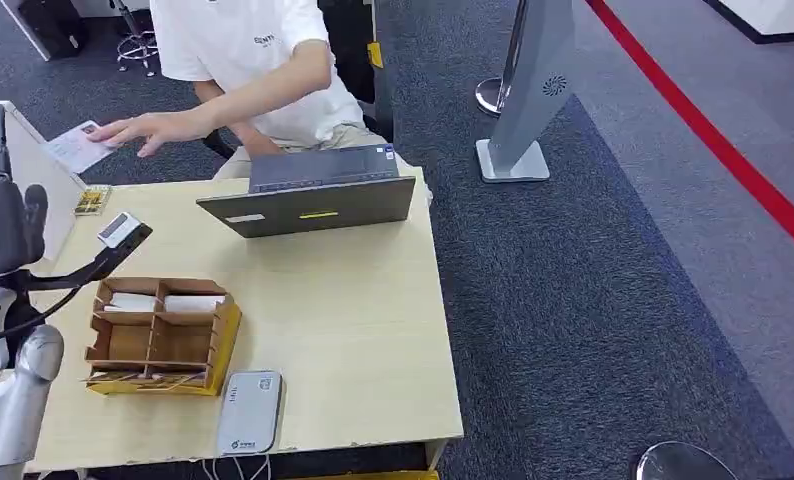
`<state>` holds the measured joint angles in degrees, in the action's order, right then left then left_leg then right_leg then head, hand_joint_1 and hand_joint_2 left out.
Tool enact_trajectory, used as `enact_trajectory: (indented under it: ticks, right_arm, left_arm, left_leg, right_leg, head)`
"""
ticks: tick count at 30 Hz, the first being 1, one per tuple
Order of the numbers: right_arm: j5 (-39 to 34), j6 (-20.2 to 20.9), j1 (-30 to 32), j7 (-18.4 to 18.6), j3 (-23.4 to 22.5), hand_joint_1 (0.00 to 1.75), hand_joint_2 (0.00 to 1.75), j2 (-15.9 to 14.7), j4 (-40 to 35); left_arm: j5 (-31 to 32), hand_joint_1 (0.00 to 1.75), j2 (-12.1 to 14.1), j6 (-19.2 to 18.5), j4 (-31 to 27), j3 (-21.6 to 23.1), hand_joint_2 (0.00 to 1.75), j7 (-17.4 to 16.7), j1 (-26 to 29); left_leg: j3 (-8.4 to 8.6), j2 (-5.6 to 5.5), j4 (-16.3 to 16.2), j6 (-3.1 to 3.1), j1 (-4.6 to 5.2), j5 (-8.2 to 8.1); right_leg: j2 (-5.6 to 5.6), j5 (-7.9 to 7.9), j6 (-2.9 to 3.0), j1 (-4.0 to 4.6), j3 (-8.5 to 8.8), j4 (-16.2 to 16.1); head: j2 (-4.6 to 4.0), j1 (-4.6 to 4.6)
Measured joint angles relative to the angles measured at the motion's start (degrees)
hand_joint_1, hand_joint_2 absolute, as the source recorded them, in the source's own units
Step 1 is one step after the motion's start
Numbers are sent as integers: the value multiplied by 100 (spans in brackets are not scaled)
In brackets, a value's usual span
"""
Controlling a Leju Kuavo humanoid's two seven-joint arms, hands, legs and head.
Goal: Pass the card to the sensor for recognition and then transmit it.
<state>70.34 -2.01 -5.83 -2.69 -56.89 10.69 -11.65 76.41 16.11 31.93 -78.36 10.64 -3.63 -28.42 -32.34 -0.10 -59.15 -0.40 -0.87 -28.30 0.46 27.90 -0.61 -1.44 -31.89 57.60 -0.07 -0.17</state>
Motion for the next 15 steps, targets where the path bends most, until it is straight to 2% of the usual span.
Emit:
enact_trajectory:
  ticks: [5,10,15]
  right_arm:
    - [-57,-4,14,-15,0,0,175,0,0]
    - [-127,-11,40,-50,-2,0,175,0,-2]
    - [-258,-26,58,-68,-28,0,175,0,-2]
  left_arm:
    - [-24,0,-2,-6,11,0,175,4,97]
    - [-31,0,-114,-162,-212,28,175,31,567]
    - [-44,0,-208,-531,-551,197,175,94,1010]
  left_leg:
    - [0,0,0,0,0,0]
    - [-2,5,0,0,1,-1]
    - [-1,5,0,2,4,-2]
  right_leg:
    - [0,0,0,0,0,0]
    - [3,1,0,-1,-5,-2]
    - [4,1,0,-3,-4,-3]
  head:
    - [0,0]
    - [0,2]
    - [0,0]
